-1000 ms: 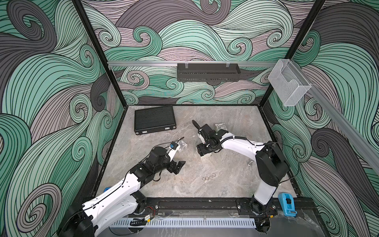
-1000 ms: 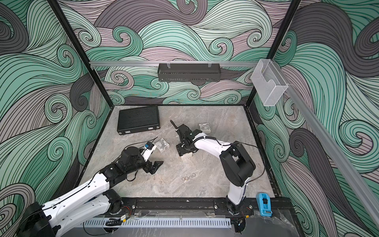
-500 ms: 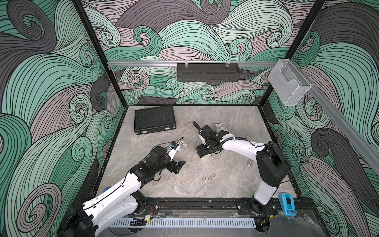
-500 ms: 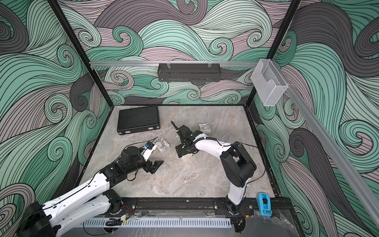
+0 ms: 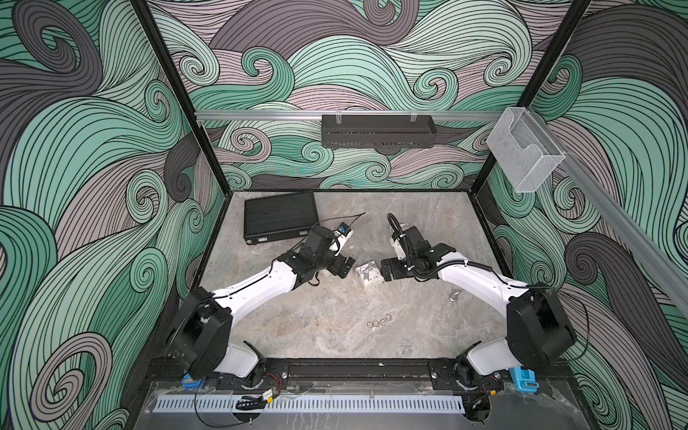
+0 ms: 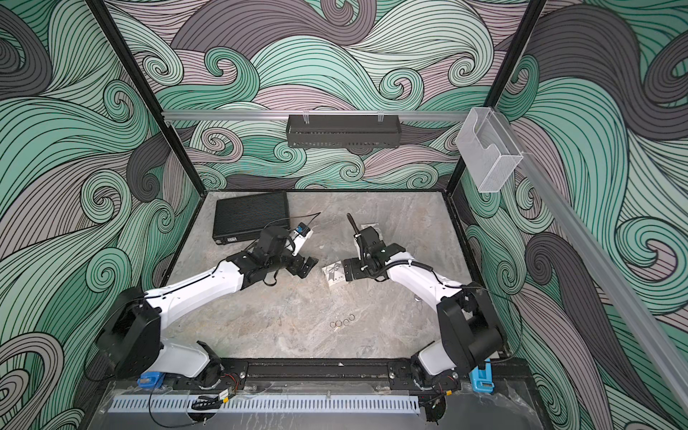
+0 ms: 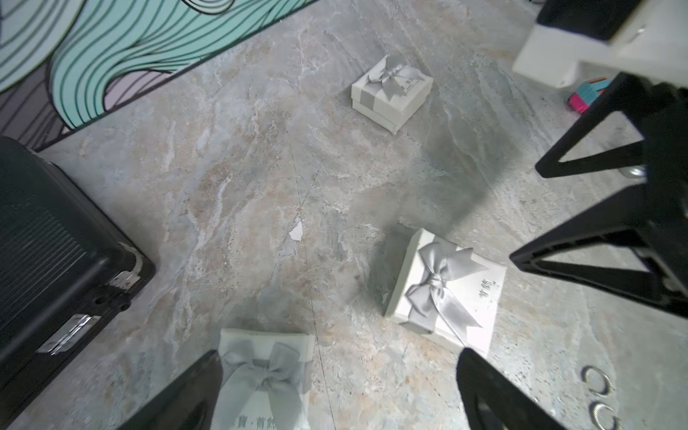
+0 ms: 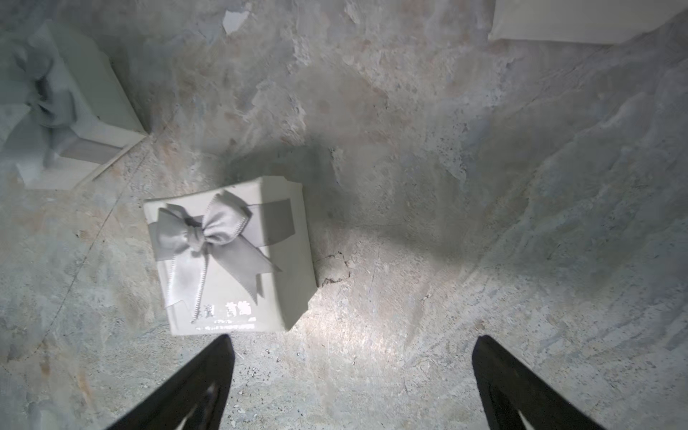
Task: Take the rings out of the lift-off lid box
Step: Close the lid on the jewelry box.
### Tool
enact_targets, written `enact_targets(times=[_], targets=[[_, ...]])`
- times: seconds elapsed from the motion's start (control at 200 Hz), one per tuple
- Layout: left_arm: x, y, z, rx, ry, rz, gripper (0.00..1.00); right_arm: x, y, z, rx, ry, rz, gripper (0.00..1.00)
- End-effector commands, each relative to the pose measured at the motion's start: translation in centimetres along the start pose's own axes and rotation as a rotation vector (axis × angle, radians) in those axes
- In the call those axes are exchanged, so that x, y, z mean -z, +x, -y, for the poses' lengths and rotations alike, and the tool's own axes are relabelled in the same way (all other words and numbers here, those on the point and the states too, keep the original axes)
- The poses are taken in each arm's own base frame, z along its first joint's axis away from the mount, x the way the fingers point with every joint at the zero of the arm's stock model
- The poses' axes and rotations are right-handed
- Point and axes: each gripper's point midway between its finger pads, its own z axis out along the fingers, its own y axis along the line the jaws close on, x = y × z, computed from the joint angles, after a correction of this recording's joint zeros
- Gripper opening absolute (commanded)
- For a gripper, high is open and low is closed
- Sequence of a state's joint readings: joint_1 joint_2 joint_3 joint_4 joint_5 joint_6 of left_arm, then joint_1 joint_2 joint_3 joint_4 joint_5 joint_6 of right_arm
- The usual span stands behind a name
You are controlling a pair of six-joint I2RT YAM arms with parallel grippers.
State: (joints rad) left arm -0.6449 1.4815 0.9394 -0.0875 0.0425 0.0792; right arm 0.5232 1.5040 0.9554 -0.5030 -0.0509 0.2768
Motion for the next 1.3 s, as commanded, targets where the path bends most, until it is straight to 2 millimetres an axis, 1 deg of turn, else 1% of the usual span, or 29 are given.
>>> enact_targets(times=[0.0, 0.145, 0.275, 0.481, 0.641, 0.921, 1.122, 1.292], targets=[[-1.6, -0.7, 0.7, -0.013, 0.04, -0.016, 0.99, -0.6, -1.0, -0.5, -0.007, -0.035, 0.031, 0.99], [-3.3, -0.5, 1.5, -0.008, 0.091, -0.037, 0.99, -1.4, -1.0, -0.4, -0.001, -0.04, 0.027, 0.99], [-4.6, 0.2, 2.0, -0.006, 0.114, -0.063, 0.99, -1.9, -0.9, -0.2, -0.003, -0.041, 0.024, 0.99], [-6.2, 1.1, 2.3, 0.001, 0.135, -0.098, 0.98, -2.6, -0.7, 0.0, -0.007, -0.037, 0.014, 0.99], [-6.9, 1.9, 2.5, 0.011, 0.143, -0.12, 0.98, -3.0, -0.2, 0.3, -0.013, -0.025, -0.001, 0.99], [-8.4, 4.3, 2.4, 0.03, 0.135, -0.176, 0.98, -3.8, 0.6, 1.0, -0.03, 0.007, -0.036, 0.99], [-8.7, 5.5, 2.5, 0.038, 0.132, -0.194, 0.97, -4.2, 1.5, 1.3, -0.042, 0.019, -0.056, 0.99], [-8.8, 6.4, 2.3, 0.046, 0.122, -0.217, 0.97, -4.5, 1.8, 1.5, -0.051, 0.03, -0.069, 0.99]])
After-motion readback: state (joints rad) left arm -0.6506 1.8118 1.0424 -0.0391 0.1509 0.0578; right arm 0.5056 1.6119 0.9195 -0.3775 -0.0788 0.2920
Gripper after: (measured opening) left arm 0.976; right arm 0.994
